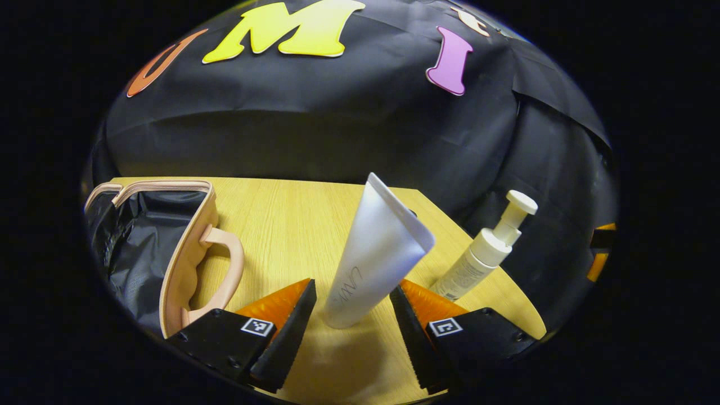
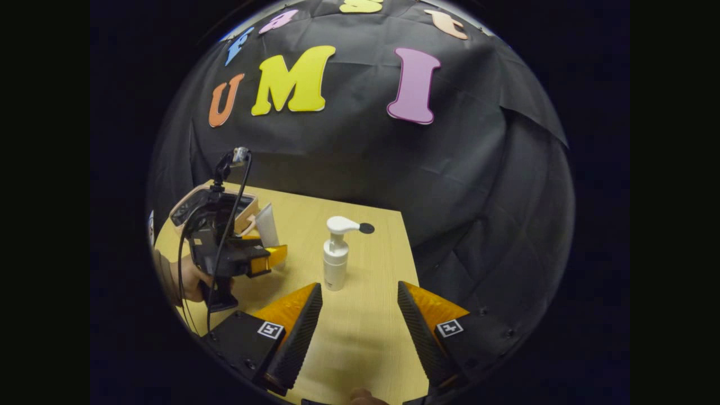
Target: First open the suitcase, pack the skin care products into it, and then close the suitcase.
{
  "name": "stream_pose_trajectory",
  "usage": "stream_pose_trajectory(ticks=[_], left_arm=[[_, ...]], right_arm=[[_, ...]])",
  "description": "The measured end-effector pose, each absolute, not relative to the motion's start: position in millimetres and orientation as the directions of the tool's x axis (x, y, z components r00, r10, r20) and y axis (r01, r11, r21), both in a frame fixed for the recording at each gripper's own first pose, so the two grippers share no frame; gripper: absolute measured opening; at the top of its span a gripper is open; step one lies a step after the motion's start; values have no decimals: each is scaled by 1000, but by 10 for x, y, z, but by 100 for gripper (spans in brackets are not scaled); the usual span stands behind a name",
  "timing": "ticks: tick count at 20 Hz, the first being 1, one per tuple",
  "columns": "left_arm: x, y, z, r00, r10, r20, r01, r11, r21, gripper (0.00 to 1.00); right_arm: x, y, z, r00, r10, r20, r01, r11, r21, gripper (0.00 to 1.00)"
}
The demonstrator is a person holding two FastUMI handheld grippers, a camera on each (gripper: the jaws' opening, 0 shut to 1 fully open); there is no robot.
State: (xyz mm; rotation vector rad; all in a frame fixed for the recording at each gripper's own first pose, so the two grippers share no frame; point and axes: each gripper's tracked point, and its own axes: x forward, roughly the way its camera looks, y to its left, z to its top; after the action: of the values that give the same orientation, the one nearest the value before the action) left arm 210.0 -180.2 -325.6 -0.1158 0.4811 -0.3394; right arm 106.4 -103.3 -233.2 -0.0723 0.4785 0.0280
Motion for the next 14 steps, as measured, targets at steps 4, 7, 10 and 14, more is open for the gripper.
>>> stream_pose_trajectory(ticks=[4,7,10,14], left_arm=[[2145,-1800,-3348,824,-339,-455,283,940,-189,66],[2176,-1720,-3361,832,-289,-474,235,957,-170,55],[2190,-1717,-3365,842,-252,-476,211,968,-137,45],[2146,-1707,-3381,836,-225,-500,221,973,-67,39]], right_arm=[[1080,-1090,-2488,878,25,-477,-61,996,-60,80],[1092,-1099,-2549,877,44,-479,-66,997,-29,80],[1140,-1119,-2587,875,42,-482,-60,998,-22,80],[1328,-1043,-2609,880,51,-472,-53,999,10,80]])
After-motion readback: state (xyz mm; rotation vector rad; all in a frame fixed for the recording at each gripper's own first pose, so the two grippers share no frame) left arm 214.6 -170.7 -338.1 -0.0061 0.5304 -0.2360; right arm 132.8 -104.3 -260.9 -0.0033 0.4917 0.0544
